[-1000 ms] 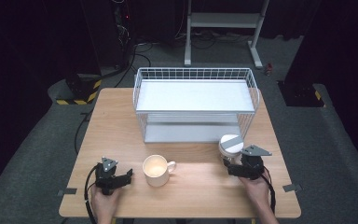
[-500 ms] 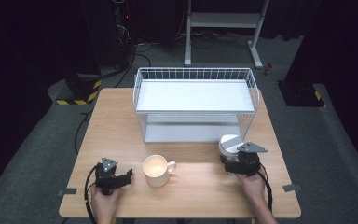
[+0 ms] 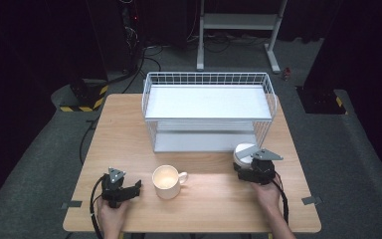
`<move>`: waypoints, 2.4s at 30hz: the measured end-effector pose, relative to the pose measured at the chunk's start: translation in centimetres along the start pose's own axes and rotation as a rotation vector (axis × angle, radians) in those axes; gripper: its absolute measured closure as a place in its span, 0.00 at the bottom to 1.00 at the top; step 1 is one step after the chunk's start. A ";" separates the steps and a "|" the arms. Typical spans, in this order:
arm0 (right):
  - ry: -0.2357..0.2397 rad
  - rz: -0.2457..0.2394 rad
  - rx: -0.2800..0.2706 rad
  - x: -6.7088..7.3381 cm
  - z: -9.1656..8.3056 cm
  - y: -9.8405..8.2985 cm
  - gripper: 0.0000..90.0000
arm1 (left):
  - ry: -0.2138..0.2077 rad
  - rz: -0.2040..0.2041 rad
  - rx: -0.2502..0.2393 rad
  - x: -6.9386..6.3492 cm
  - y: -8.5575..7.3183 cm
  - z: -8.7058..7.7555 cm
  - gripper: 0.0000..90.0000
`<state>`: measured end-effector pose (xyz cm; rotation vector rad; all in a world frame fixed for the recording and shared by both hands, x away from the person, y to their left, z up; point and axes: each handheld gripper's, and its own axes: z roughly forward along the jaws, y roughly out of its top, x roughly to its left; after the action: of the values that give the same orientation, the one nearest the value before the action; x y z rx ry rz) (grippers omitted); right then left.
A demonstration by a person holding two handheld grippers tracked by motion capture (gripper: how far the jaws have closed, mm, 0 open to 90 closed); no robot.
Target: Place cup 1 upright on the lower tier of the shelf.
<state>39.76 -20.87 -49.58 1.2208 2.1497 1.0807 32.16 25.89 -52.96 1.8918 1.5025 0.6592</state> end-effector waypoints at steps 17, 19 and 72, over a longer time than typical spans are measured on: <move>-0.014 -0.014 -0.031 0.4 0.1 0.1 0.20 | 0.002 0.000 0.000 0.0 0.0 0.0 0.17; -0.011 -0.009 -0.035 0.4 0.1 0.2 0.20 | 0.002 -0.001 0.000 0.0 0.0 0.0 0.17; -0.060 0.027 -0.024 -1.1 5.2 5.7 0.21 | 0.003 0.000 0.004 0.1 0.0 0.0 0.17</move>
<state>46.81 -17.89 -48.09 1.2587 2.0749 1.0643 32.18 25.94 -52.94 1.8953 1.5066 0.6596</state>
